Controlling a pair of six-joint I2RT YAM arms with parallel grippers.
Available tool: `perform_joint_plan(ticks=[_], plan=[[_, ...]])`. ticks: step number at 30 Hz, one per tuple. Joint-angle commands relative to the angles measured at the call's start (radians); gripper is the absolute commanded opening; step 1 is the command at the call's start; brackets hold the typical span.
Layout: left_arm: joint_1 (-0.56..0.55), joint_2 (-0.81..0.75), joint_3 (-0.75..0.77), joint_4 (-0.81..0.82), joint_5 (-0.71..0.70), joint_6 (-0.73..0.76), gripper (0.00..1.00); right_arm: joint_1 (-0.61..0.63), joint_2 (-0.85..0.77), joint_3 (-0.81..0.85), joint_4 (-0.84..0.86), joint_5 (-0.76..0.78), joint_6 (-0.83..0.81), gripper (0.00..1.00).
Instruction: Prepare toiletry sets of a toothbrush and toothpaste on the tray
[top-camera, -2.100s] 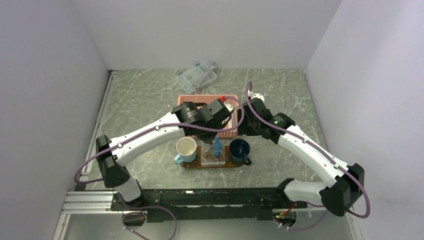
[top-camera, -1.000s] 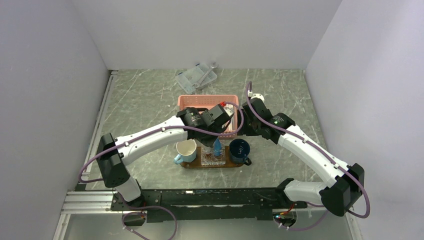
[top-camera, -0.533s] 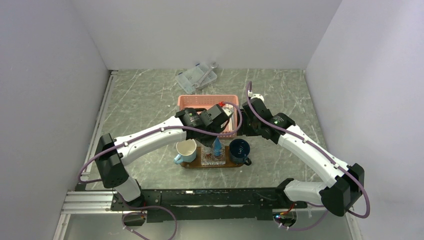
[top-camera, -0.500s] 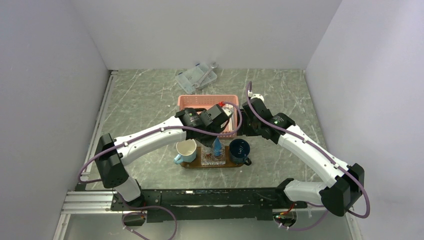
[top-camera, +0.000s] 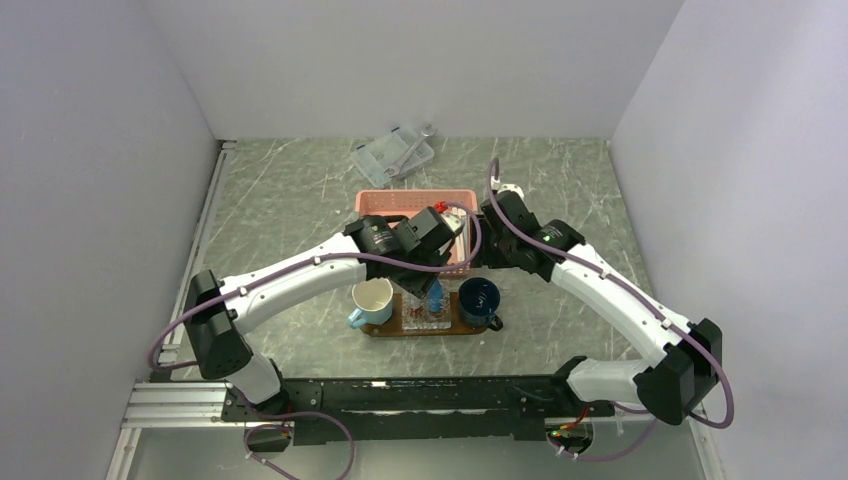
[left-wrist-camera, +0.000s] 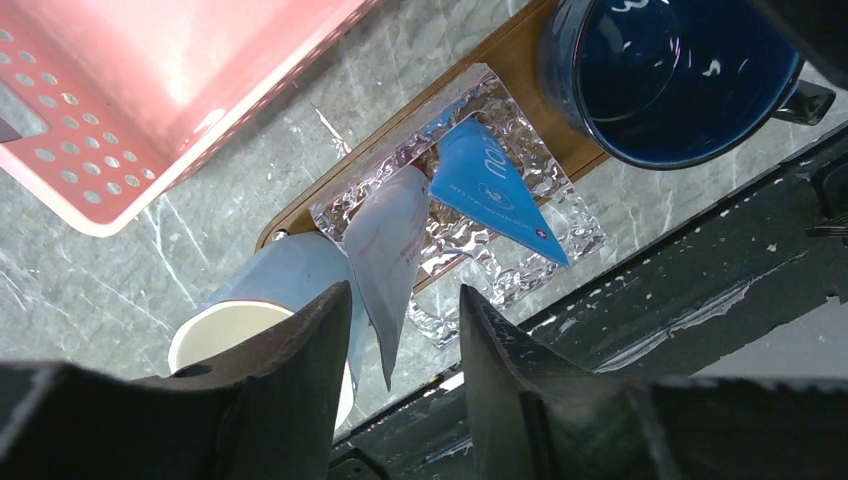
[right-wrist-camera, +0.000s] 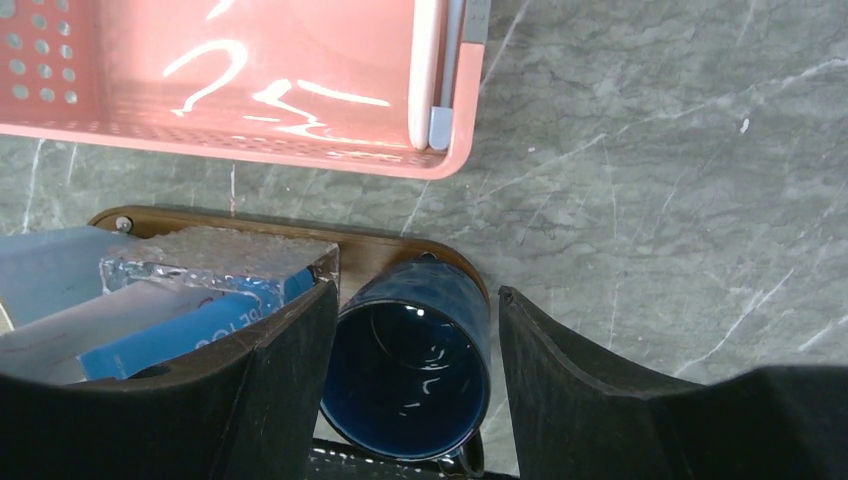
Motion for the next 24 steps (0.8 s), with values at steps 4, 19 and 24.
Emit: perform_joint_plan(ticks=[4,19,24], plan=[[0.001,-0.061,0.092,-0.041,-0.025,0.03,0.53,-0.004,0.057,0.11,0.009,-0.011,-0.021,0.63],[0.003,-0.225,0.088,-0.052,-0.191,0.038,0.64,-0.004,0.309,0.293,0.047,-0.031,-0.066,0.6],[0.003,-0.344,0.006,0.007,-0.218,0.055,0.66,-0.003,0.422,0.36,0.046,-0.034,-0.088,0.56]])
